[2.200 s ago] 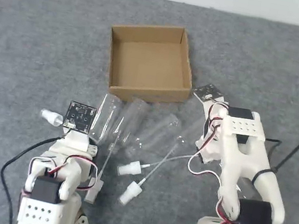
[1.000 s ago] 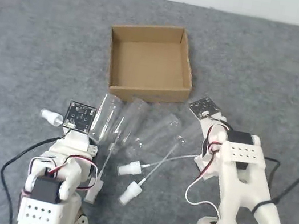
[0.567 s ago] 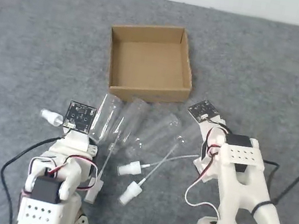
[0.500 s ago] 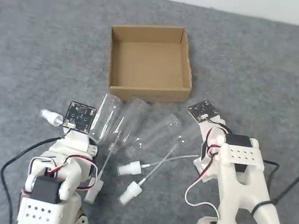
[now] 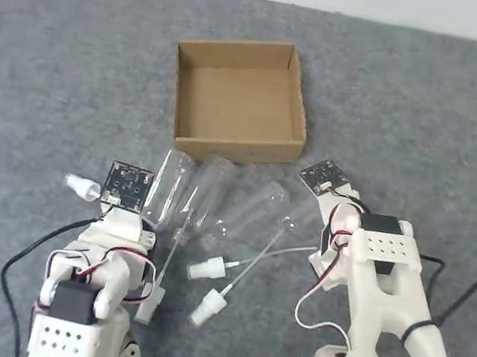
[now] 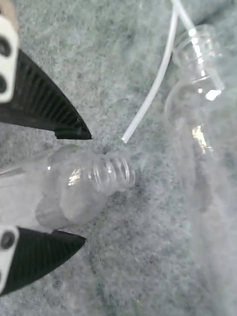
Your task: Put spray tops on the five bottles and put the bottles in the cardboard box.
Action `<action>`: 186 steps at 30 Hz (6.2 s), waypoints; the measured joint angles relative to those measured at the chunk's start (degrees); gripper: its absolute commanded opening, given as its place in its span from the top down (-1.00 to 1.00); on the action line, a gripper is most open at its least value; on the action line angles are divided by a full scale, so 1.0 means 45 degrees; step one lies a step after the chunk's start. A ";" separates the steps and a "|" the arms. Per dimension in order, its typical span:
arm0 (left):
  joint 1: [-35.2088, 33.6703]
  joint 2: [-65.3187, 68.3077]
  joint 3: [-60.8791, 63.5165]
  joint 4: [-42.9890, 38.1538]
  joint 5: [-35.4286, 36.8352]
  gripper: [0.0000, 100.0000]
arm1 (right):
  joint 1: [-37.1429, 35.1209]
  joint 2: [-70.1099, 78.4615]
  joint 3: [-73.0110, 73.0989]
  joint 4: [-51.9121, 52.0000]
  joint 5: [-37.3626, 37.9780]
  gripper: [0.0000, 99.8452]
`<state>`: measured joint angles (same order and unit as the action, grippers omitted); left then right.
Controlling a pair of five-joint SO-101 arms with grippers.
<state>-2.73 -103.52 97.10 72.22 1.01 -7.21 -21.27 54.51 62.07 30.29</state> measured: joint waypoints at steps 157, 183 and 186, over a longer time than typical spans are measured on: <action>0.0039 0.0000 0.0000 0.0000 0.0000 0.97 | -0.0723 -1.8110 0.7189 -0.4220 -0.8654 0.86; -0.0020 0.0000 0.0000 -0.0840 0.0000 0.96 | -0.0684 -1.8110 0.8459 -0.4650 -0.8654 0.86; -0.0020 0.0000 -0.0117 -0.0860 0.0000 0.96 | -0.0156 -1.8110 0.8459 -0.4650 -0.8654 0.86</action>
<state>-2.81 -103.52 96.57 68.35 1.01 -7.91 -102.77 92.57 41.14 -8.66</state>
